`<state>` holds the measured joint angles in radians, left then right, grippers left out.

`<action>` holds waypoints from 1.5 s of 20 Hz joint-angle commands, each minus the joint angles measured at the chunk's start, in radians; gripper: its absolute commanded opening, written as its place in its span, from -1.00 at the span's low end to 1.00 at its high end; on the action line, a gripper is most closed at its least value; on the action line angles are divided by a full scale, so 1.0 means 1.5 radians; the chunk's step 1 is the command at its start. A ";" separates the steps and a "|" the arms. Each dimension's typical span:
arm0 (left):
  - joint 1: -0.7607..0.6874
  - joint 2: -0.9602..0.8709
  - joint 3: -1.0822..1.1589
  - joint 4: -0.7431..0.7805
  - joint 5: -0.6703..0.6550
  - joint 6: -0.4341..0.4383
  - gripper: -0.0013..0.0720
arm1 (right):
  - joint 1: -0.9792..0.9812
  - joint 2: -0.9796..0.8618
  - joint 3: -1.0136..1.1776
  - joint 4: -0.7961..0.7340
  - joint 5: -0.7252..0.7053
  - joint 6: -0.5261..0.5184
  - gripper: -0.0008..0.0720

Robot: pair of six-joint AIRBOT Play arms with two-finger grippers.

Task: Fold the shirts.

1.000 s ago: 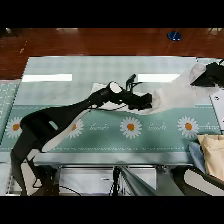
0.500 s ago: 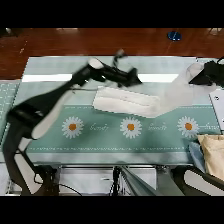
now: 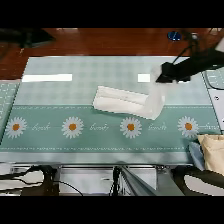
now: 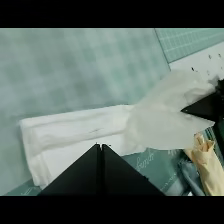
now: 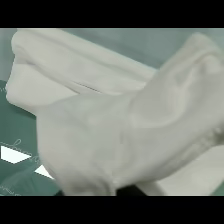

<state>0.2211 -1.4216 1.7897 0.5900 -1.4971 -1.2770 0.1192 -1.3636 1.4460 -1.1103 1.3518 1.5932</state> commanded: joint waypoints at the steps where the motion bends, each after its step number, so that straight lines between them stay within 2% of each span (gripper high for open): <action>1: 0.078 0.069 0.001 0.012 -0.031 0.007 -0.91 | 0.108 -0.077 0.001 -0.010 -0.115 0.052 -0.91; 6: 0.043 0.070 -0.027 0.012 -0.075 0.027 -0.91 | 0.208 -0.173 0.001 0.079 -0.250 0.060 -0.91; 7: 0.032 0.070 -0.036 0.012 -0.075 0.032 -0.91 | 0.221 -0.185 0.001 0.100 -0.276 0.060 -0.71; 8: 0.020 0.070 -0.043 0.012 -0.074 0.045 -0.91 | 0.235 -0.194 0.001 0.130 -0.304 0.060 -0.21; 9: 0.008 0.069 -0.052 0.012 -0.070 0.049 -0.91 | 0.247 -0.197 0.001 0.155 -0.328 0.059 0.17; 10: -0.002 0.069 -0.062 0.014 -0.067 0.049 -0.91 | 0.258 -0.196 0.001 0.176 -0.351 0.048 0.37; 12: -0.025 0.069 -0.088 0.043 -0.067 0.058 -0.91 | 0.264 -0.182 0.001 0.218 -0.358 -0.011 0.37; 14: -0.038 0.069 -0.116 0.090 -0.067 0.058 -0.91 | 0.244 -0.149 0.001 0.197 -0.325 -0.027 0.37; 15: -0.040 0.069 -0.130 0.111 -0.067 0.059 -0.91 | 0.224 -0.125 0.001 0.164 -0.290 -0.028 0.37; 17: -0.038 0.069 -0.150 0.142 -0.062 0.058 -0.90 | 0.162 -0.063 0.001 0.037 -0.173 -0.027 0.37; 21: -0.038 0.064 -0.163 0.196 -0.055 0.058 -0.90 | 0.007 0.034 -0.007 -0.350 0.078 0.000 0.37; 22: -0.038 0.061 -0.165 0.196 -0.055 0.058 -0.89 | -0.046 0.043 -0.027 -0.355 0.089 0.000 0.37; 23: -0.040 0.059 -0.165 0.196 -0.055 0.058 -0.89 | -0.110 0.048 -0.060 -0.294 0.087 -0.002 0.38; 25: -0.039 0.058 -0.166 0.196 -0.055 0.058 -0.89 | -0.218 0.049 -0.149 -0.097 0.058 -0.036 0.64; 27: -0.039 0.058 -0.166 0.196 -0.055 0.058 -0.89 | -0.280 0.049 -0.246 0.078 0.000 -0.082 0.66; 30: -0.039 0.058 -0.166 0.196 -0.055 0.058 -0.89 | -0.273 0.046 -0.361 0.185 -0.111 -0.124 0.66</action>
<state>0.1619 -1.3334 1.5417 0.8761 -1.5787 -1.1889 -0.2363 -1.2984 1.0595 -1.0531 1.3102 1.4773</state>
